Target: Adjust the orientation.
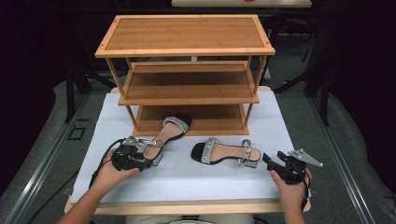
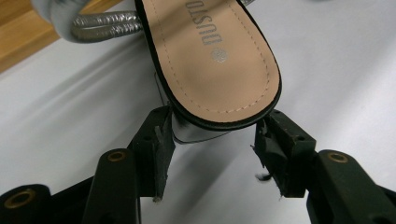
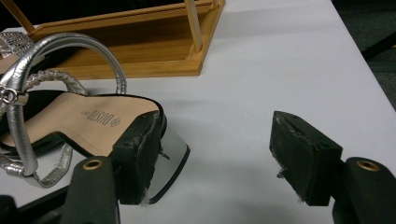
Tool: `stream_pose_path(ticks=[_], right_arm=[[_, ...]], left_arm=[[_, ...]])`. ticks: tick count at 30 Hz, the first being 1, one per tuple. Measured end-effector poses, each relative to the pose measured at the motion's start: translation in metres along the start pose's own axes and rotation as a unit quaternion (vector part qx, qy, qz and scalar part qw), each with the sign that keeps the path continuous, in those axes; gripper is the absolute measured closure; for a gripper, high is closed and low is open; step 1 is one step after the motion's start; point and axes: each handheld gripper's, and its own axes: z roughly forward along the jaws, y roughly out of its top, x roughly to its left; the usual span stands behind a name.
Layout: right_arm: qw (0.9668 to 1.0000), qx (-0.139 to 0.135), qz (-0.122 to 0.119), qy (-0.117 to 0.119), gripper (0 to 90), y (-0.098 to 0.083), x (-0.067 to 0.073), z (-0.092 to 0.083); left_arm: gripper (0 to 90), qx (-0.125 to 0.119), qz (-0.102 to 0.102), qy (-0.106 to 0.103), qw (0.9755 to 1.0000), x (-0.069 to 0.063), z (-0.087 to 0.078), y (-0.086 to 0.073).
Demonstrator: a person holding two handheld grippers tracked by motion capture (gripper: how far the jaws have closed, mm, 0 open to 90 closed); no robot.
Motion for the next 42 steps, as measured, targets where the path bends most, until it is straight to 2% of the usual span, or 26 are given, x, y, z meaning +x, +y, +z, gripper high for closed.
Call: stream_pose_path(ticks=[2,4,6,8,10,13,15,16,17,18,21,23,24,27,28,33,35,38,40,42], right_arm=[[1.0,0.0,0.0,0.0,33.2,0.0,0.0,0.0],[1.0,0.0,0.001,0.002,33.2,0.0,0.0,0.0],[1.0,0.003,-0.002,0.003,33.2,0.0,0.001,0.0],[1.0,0.002,-0.003,0.004,33.2,0.0,0.002,0.001],[1.0,0.002,-0.004,0.005,33.2,0.0,0.003,0.001],[1.0,0.001,-0.004,0.007,33.2,-0.001,0.003,0.002],[1.0,0.0,-0.001,0.006,33.3,-0.001,0.002,0.003],[1.0,0.006,-0.002,0.006,33.3,-0.001,0.001,0.002],[1.0,0.0,-0.001,0.005,33.3,-0.001,0.0,0.002],[0.9999,0.009,-0.001,0.004,33.3,-0.001,0.0,0.001],[1.0,-0.002,0.005,0.007,33.2,-0.001,-0.001,0.002],[0.9999,-0.002,0.004,0.009,33.3,0.0,-0.001,0.001],[1.0,0.003,0.004,0.009,33.2,0.0,-0.001,0.001],[0.9999,-0.002,0.001,0.01,33.3,0.0,0.001,0.002],[0.9999,0.006,-0.001,0.01,33.3,0.0,0.002,0.001],[0.9999,0.0,0.0,0.011,33.3,-0.001,0.0,0.002],[0.9999,0.003,0.002,0.011,33.3,-0.001,-0.001,0.003],[0.9999,0.004,0.004,0.01,33.3,-0.001,-0.003,0.002],[0.9999,0.008,0.003,0.011,33.3,0.0,-0.003,0.001],[0.9999,0.004,0.004,0.013,33.3,0.0,-0.003,0.002]], left_arm=[[47.8,-0.003,0.004,0.001,1.0,-0.005,0.001,0.0],[46.9,-0.016,0.002,-0.015,0.9998,-0.017,0.006,0.001],[38.4,-0.025,0.002,-0.014,0.9996,-0.028,0.014,0.005],[33.0,-0.022,0.004,-0.002,0.9997,-0.035,0.022,0.009],[32.8,-0.024,0.015,0.019,0.9994,-0.041,0.032,0.014],[30.9,-0.03,0.019,0.025,0.9991,-0.044,0.036,0.021],[31.2,-0.026,0.024,0.029,0.999,-0.047,0.036,0.023],[31.3,-0.031,0.031,0.035,0.9984,-0.051,0.036,0.025],[31.3,-0.03,0.03,0.035,0.9985,-0.051,0.036,0.027],[31.4,-0.028,0.027,0.034,0.9987,-0.051,0.036,0.029],[31.6,-0.034,0.025,0.025,0.9988,-0.047,0.032,0.034],[31.8,-0.042,0.017,0.019,0.9988,-0.039,0.027,0.045],[31.9,-0.041,0.02,0.022,0.9987,-0.036,0.028,0.052],[32.1,-0.028,0.03,0.029,0.9987,-0.031,0.034,0.068],[32.1,-0.024,0.028,0.028,0.9989,-0.028,0.037,0.073],[32.2,-0.027,0.014,0.018,0.9994,-0.007,0.052,0.089],[32.3,-0.02,0.017,0.024,0.9994,0.0,0.057,0.095],[32.4,-0.025,-0.003,0.023,0.9994,0.006,0.065,0.102],[32.4,-0.026,-0.009,0.024,0.9993,0.006,0.067,0.104],[32.4,-0.022,-0.001,0.037,0.9991,0.006,0.072,0.109]])
